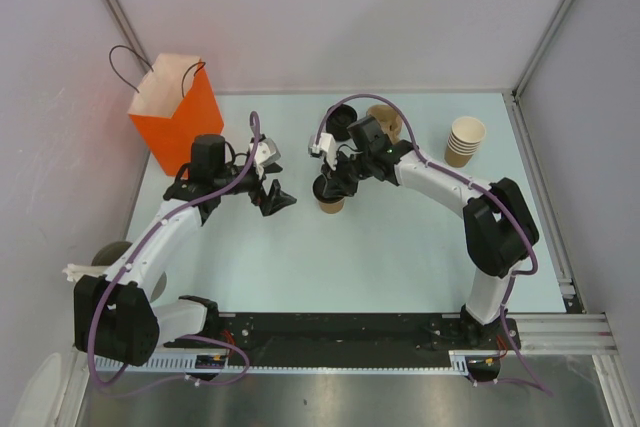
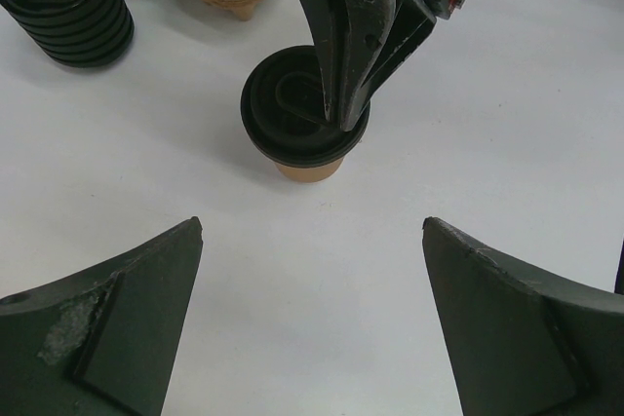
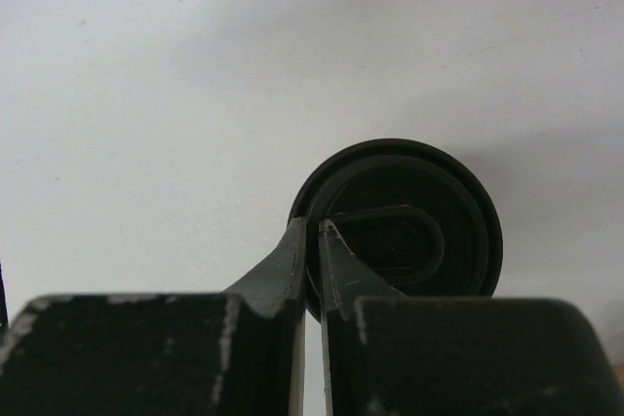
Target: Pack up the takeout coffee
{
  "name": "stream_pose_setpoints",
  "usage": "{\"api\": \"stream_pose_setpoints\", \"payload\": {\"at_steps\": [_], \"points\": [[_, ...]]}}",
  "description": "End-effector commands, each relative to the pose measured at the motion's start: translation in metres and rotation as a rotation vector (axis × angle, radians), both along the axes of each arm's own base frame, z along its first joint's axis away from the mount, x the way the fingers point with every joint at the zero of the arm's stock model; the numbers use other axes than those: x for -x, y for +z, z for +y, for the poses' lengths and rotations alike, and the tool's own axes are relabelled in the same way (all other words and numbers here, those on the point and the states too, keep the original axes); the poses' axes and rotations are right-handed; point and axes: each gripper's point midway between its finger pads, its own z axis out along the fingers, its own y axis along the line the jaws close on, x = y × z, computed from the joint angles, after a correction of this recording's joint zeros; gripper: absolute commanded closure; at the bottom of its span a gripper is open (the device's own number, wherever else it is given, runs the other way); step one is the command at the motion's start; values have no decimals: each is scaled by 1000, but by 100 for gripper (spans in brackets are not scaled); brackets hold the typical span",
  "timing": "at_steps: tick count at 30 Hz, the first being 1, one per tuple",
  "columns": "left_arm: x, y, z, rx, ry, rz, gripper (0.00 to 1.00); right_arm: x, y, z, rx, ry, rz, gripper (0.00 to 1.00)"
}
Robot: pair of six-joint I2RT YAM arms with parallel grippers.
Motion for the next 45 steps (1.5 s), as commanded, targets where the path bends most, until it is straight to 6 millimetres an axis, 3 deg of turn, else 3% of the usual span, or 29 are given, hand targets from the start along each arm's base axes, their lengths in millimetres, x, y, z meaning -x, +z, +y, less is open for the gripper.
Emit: {"api": "stream_pose_setpoints", "payload": {"at_steps": [1, 6, 15, 25, 39, 42, 45], "points": [[2, 12, -6, 20, -56, -61, 1, -2, -1, -3, 2, 2, -11, 100], [2, 12, -6, 19, -53, -60, 1, -2, -1, -6, 2, 10, -7, 100], [2, 12, -6, 20, -56, -58, 1, 0, -1, -7, 6, 18, -8, 87], [2, 11, -6, 19, -56, -55, 1, 2, 6, -7, -4, 25, -18, 64], [1, 8, -6, 18, -59, -46, 1, 4, 37, -8, -54, 23, -70, 53], [-2, 7, -6, 19, -48, -39, 1, 5, 42, -8, -60, 23, -79, 47], [-11, 9, -6, 27, -6, -28, 0, -1, 57, -11, -73, -11, -122, 33]]}}
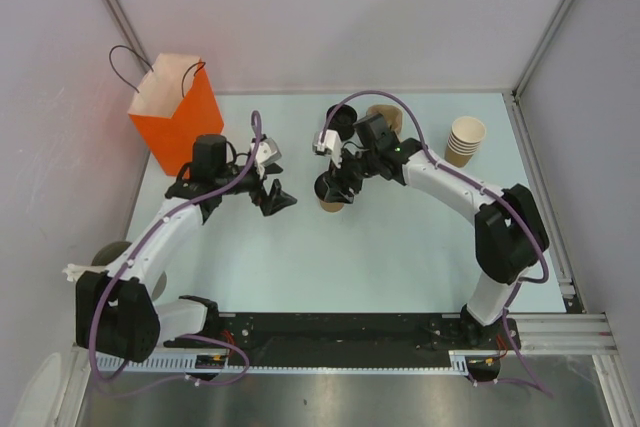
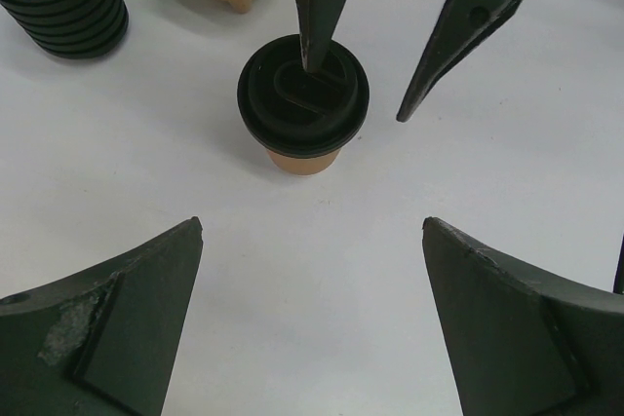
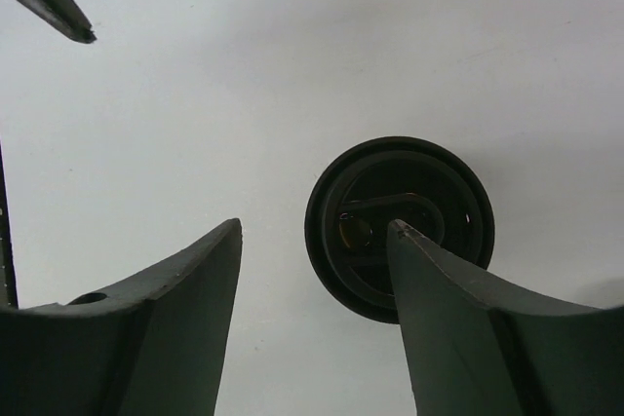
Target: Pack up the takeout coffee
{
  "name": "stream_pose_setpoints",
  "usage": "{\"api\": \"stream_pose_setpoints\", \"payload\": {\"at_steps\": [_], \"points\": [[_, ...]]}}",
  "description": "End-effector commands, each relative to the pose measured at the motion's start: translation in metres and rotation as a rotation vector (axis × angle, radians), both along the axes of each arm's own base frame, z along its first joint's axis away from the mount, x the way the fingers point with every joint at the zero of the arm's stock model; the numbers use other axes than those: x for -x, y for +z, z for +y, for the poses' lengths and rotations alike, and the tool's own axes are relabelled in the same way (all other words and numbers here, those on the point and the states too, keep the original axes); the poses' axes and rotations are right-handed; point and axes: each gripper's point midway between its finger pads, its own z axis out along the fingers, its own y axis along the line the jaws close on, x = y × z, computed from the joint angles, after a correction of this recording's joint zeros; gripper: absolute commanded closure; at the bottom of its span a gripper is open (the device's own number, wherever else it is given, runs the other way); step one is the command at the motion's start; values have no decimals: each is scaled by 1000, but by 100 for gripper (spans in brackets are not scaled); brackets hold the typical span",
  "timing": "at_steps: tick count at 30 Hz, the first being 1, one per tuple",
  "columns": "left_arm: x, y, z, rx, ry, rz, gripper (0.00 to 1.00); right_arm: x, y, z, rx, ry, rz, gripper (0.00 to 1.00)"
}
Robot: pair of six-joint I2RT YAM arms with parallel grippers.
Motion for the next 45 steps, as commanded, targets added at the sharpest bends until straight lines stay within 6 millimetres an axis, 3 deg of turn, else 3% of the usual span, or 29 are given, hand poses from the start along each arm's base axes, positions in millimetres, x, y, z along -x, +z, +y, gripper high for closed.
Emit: {"api": "stream_pose_setpoints", "payload": {"at_steps": [1, 2, 4, 6, 7, 8, 10, 11, 14, 18, 22, 32, 45], "points": [[-13, 10, -7, 26, 2, -22, 0, -8, 48, -5, -69, -38, -112, 28], [-18, 17, -8, 27, 6, -30, 0, -9, 53, -7, -75, -55, -117, 26], [-27, 8, -10, 17, 33, 41, 1, -20, 72, -19, -103, -113, -148, 19], [-39, 11, -12, 16, 70, 82, 1, -33, 87, -36, -140, -187, -143, 11], [-44, 0, -16, 0, 76, 122, 0, -38, 94, -44, -155, -217, -148, 9], [-52, 6, -19, -5, 84, 122, 1, -40, 109, -53, -186, -248, -155, 8], [-56, -4, -25, -41, 90, 168, 1, -50, 120, -73, -198, -305, -169, 7], [-64, -3, -30, -39, 92, 185, 1, -45, 123, -80, -186, -318, -170, 6], [-79, -9, -43, -15, 83, 279, 1, -38, 120, -96, -129, -342, -175, 6], [-95, -24, -59, 0, 69, 393, 1, -23, 115, -101, -132, -354, -130, 6], [-100, -39, -74, 1, 32, 486, 1, -22, 115, -102, -154, -368, -143, 6], [-82, -58, -88, -1, -42, 557, 1, -27, 92, -108, -107, -390, -133, 6], [-78, -67, -87, -26, -36, 572, 1, -26, 88, -108, -105, -385, -118, 7]]}}
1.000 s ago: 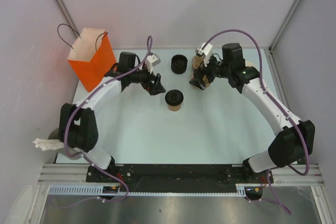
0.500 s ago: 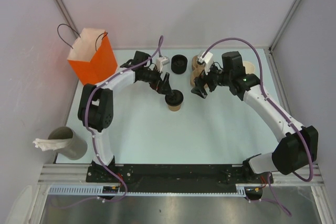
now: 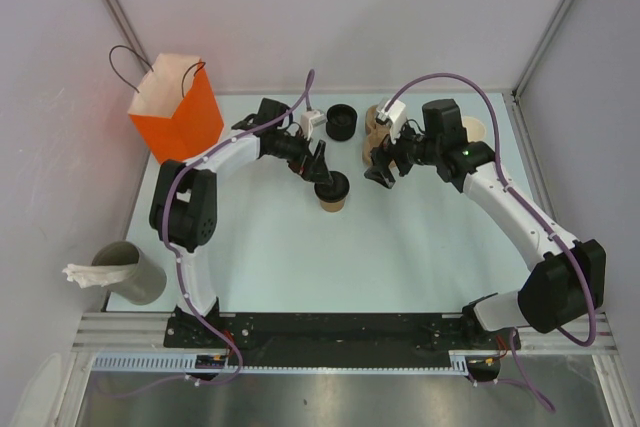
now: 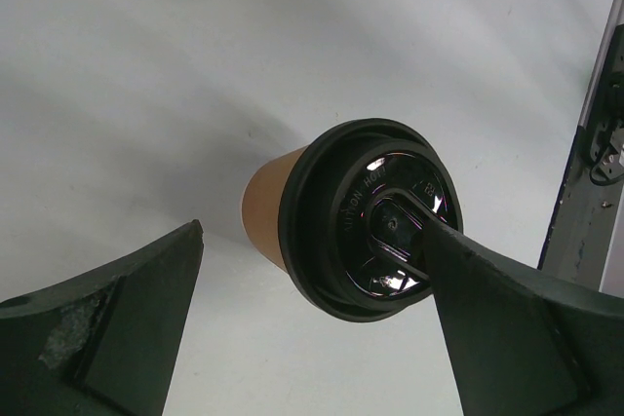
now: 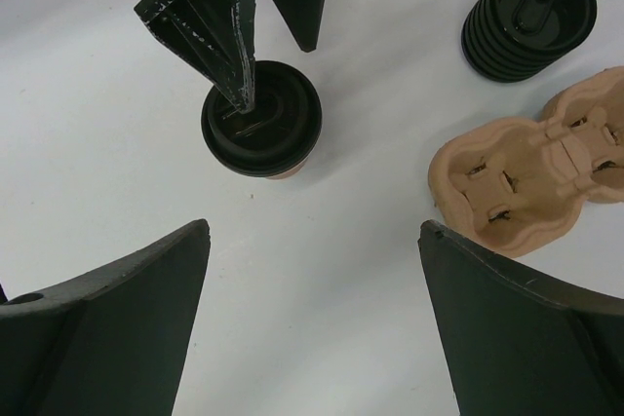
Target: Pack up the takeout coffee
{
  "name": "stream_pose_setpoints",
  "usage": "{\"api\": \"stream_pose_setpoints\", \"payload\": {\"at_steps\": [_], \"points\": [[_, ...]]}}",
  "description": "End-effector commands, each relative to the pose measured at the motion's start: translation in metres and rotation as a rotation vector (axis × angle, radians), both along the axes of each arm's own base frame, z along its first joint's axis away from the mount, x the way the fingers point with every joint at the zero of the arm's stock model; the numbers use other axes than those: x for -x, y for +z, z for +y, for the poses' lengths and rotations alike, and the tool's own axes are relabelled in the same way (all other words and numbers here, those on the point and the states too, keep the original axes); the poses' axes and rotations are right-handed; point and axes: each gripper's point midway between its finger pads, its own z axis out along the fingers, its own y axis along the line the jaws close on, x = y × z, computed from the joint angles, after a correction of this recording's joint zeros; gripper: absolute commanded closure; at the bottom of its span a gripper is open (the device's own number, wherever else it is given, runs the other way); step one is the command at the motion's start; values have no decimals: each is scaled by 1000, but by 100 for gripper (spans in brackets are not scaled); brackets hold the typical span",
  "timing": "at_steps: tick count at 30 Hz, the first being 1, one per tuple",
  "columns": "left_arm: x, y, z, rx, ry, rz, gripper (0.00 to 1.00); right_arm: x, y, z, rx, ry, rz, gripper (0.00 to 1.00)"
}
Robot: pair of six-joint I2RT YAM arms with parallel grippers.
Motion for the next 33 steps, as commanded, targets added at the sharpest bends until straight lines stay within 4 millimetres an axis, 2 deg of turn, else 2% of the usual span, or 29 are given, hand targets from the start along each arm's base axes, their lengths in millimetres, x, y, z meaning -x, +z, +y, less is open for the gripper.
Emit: {"api": "stream_pose_setpoints", "payload": {"at_steps": [1, 13, 15, 21, 24, 28, 33], "points": [[2, 10, -5, 21, -21, -7, 1, -2, 4, 0, -13, -2, -14, 8], [5, -8, -8, -3, -38, 23, 1, -1, -5, 3, -9, 12, 12, 9], [3, -11, -8, -9, -33, 22, 3, -1, -6, 4, -11, 17, 19, 9], [3, -18, -7, -30, -27, 33, 19, -1, -11, 6, -28, 16, 57, 10], [2, -22, -5, -43, -25, 32, 23, -3, -18, 6, -60, 10, 117, 12], [3, -28, -3, -60, -22, 42, 31, -9, -35, 9, -116, 2, 231, 18], [2, -35, -2, -76, -18, 51, 35, -14, -49, 17, -170, 0, 318, 30]]}}
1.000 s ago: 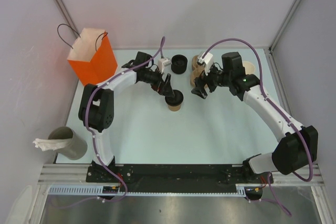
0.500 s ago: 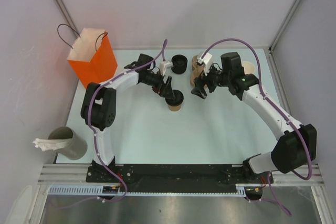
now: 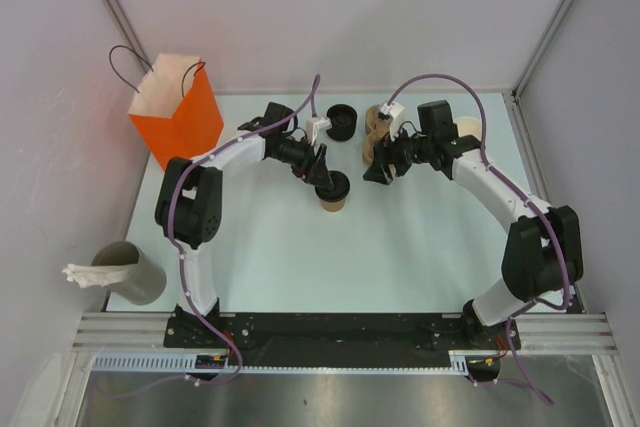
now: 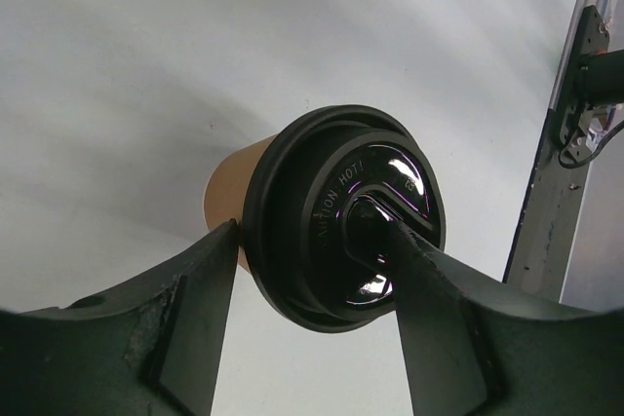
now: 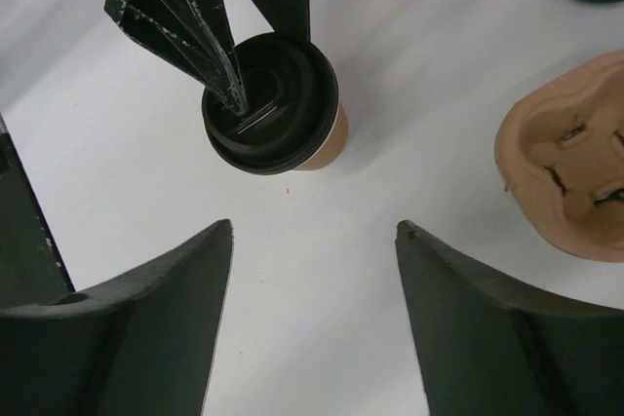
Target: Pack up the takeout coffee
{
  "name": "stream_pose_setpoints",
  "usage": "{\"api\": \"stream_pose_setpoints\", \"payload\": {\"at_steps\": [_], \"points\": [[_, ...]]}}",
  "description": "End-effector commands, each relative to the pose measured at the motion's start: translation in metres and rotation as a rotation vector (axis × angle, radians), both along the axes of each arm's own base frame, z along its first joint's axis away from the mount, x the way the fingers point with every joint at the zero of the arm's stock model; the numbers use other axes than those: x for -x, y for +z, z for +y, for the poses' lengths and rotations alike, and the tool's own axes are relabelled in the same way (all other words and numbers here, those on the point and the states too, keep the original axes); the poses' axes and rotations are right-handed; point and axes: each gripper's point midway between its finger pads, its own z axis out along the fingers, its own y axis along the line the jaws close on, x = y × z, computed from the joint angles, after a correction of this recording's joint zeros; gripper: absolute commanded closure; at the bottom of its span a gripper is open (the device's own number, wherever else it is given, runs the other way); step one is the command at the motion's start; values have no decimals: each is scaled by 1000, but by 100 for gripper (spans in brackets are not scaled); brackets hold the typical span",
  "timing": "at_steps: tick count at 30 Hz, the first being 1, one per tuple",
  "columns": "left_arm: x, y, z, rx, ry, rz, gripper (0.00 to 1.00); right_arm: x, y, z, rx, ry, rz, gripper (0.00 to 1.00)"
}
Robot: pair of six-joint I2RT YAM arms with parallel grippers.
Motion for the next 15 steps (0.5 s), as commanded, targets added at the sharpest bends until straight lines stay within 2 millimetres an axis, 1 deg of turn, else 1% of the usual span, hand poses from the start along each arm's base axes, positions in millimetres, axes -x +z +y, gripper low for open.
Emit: {"api": "stream_pose_setpoints", "payload": {"at_steps": [1, 3, 8, 12, 15], "points": [[-14, -22, 6, -83, 24, -28, 36, -3, 1, 13, -95, 8, 62, 32], [-14, -25, 7, -91, 25, -25, 37, -5, -3, 17, -112, 15, 81, 35], [-14, -35, 11, -143, 39, -23, 41, -8, -13, 27, -127, 20, 116, 39], [-15, -41, 12, -179, 45, -33, 43, -8, -32, 33, -108, 17, 161, 43], [-14, -44, 12, -206, 42, -44, 44, -9, -39, 35, -111, 7, 187, 45]]}}
